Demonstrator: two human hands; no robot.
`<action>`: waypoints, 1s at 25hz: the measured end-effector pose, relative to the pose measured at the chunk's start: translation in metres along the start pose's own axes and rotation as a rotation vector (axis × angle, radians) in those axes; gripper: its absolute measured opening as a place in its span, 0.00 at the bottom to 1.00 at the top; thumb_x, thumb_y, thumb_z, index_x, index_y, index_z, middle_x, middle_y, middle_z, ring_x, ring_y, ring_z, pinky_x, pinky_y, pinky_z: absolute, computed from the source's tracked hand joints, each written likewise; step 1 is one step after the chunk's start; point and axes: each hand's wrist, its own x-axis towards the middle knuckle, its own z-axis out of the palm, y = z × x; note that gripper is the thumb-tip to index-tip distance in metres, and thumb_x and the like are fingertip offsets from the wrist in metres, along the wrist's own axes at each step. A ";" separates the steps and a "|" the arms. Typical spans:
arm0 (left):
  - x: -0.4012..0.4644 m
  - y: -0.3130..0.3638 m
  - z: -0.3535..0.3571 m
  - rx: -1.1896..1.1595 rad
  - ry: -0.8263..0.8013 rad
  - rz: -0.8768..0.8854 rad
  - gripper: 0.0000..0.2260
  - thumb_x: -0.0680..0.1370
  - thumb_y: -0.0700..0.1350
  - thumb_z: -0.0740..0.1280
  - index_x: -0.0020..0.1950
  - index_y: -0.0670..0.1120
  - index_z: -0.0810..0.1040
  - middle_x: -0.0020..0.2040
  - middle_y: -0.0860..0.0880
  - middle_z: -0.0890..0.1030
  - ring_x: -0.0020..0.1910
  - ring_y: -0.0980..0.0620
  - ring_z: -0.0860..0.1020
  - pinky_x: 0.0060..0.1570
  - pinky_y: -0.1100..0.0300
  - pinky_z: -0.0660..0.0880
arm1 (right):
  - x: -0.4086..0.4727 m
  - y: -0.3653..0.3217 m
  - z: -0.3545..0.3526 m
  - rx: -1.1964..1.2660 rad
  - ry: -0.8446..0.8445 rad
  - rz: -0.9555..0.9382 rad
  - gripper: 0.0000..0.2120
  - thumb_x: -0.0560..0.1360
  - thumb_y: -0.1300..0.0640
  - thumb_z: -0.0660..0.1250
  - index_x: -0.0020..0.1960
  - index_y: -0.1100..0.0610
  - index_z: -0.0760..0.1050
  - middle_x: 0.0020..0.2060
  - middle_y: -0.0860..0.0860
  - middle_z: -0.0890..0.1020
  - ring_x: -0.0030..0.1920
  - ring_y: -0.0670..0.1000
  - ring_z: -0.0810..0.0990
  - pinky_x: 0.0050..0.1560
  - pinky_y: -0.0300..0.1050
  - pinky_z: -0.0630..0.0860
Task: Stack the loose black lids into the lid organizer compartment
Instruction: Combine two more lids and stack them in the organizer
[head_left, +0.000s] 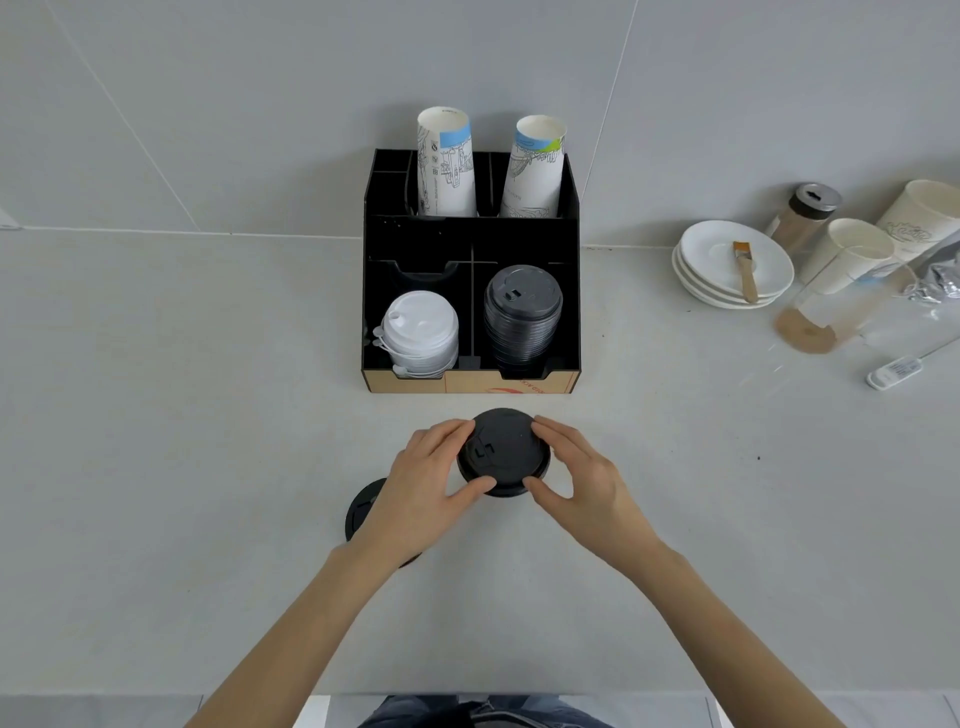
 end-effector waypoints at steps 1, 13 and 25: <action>0.005 0.003 -0.003 -0.002 0.014 0.005 0.26 0.74 0.51 0.64 0.69 0.46 0.60 0.69 0.48 0.66 0.67 0.49 0.63 0.69 0.52 0.62 | 0.005 -0.002 -0.004 0.003 0.016 -0.014 0.24 0.72 0.61 0.66 0.66 0.58 0.64 0.66 0.52 0.70 0.63 0.43 0.67 0.58 0.15 0.55; 0.075 0.033 -0.039 -0.051 0.186 0.048 0.26 0.73 0.49 0.66 0.68 0.46 0.62 0.69 0.49 0.67 0.68 0.52 0.63 0.62 0.66 0.56 | 0.073 -0.018 -0.053 -0.030 0.119 -0.067 0.24 0.72 0.61 0.67 0.66 0.58 0.66 0.68 0.53 0.69 0.67 0.50 0.68 0.59 0.17 0.56; 0.145 0.035 -0.036 0.008 0.239 -0.030 0.26 0.72 0.49 0.67 0.67 0.42 0.64 0.66 0.44 0.70 0.65 0.46 0.67 0.63 0.53 0.66 | 0.141 -0.004 -0.070 -0.129 0.058 -0.042 0.23 0.74 0.62 0.62 0.67 0.61 0.63 0.70 0.55 0.65 0.69 0.53 0.65 0.58 0.25 0.53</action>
